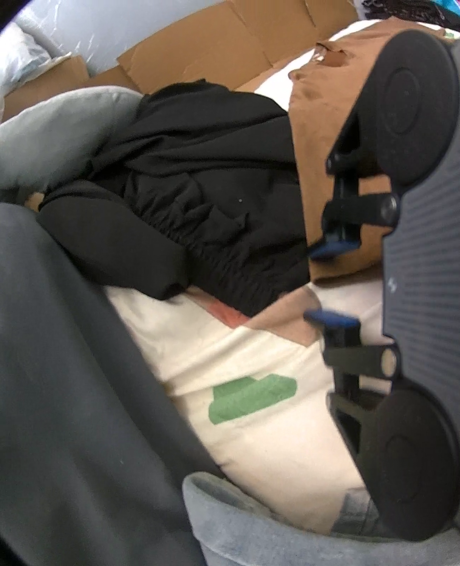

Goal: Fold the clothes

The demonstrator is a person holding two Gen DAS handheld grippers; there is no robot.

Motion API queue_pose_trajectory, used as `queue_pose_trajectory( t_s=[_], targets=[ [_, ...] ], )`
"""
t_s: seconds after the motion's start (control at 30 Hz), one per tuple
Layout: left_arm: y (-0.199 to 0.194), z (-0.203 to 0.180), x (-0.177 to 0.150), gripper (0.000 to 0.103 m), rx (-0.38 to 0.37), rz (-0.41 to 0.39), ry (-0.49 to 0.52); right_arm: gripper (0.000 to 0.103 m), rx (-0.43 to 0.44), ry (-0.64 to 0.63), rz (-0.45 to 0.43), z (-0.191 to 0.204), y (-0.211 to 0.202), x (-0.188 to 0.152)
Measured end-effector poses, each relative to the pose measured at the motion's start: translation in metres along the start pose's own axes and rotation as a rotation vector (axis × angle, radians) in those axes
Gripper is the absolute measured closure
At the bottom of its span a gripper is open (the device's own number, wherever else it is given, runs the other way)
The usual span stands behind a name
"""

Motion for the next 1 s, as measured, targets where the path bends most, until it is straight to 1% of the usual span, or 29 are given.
queue_pose_trajectory(
  t_s=[0.03,0.1,0.23,0.33,0.47,0.6,0.7,0.77,0.8,0.83,0.9,1.0],
  targets=[
    [0.0,0.0,0.0,0.097,-0.011,0.001,0.001,0.098,0.007,0.002,0.001,0.0,0.0,-0.001],
    [-0.006,-0.002,0.0,0.101,-0.005,-0.019,0.017,0.099,0.026,0.006,0.006,0.002,0.0,-0.002],
    [-0.024,-0.004,0.004,0.101,-0.001,-0.09,0.03,0.099,0.052,0.008,0.026,0.008,0.002,-0.001],
    [-0.033,-0.009,0.005,0.101,-0.002,-0.119,0.056,0.099,0.059,0.027,0.031,0.009,0.007,0.002],
    [-0.027,-0.001,0.006,0.101,0.027,-0.11,0.068,0.1,0.053,0.07,0.046,0.004,0.019,0.002],
    [-0.011,0.002,0.007,0.101,0.081,-0.088,0.063,0.101,0.052,0.087,0.059,-0.001,0.028,-0.001],
    [-0.009,0.004,0.008,0.103,0.106,-0.107,0.053,0.103,0.056,0.052,0.096,0.007,0.035,-0.006],
    [-0.011,0.007,0.01,0.103,0.159,-0.127,0.035,0.103,0.058,0.012,0.128,0.013,0.038,-0.01],
    [-0.012,0.011,0.011,0.103,0.17,-0.128,0.019,0.103,0.064,-0.015,0.133,0.017,0.036,-0.01],
    [-0.014,0.014,0.012,0.103,0.171,-0.123,0.003,0.103,0.072,-0.041,0.135,0.021,0.033,-0.01],
    [-0.023,0.012,0.014,0.102,0.171,-0.129,0.007,0.102,0.081,-0.08,0.143,0.028,0.025,-0.009],
    [-0.039,0.002,0.014,0.1,0.143,-0.149,0.014,0.096,0.085,-0.125,0.148,0.035,0.011,-0.008]
  ],
)
Point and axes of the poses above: each gripper's, at about its wrist camera, not at the fingertips, and y roughly the way its jaws point, z to its left, x to its top, the point moved 2 cm from there along y, roughly the way its jaws point, and after that the axes turned 4 degrees about z, right-handed, at the moved point
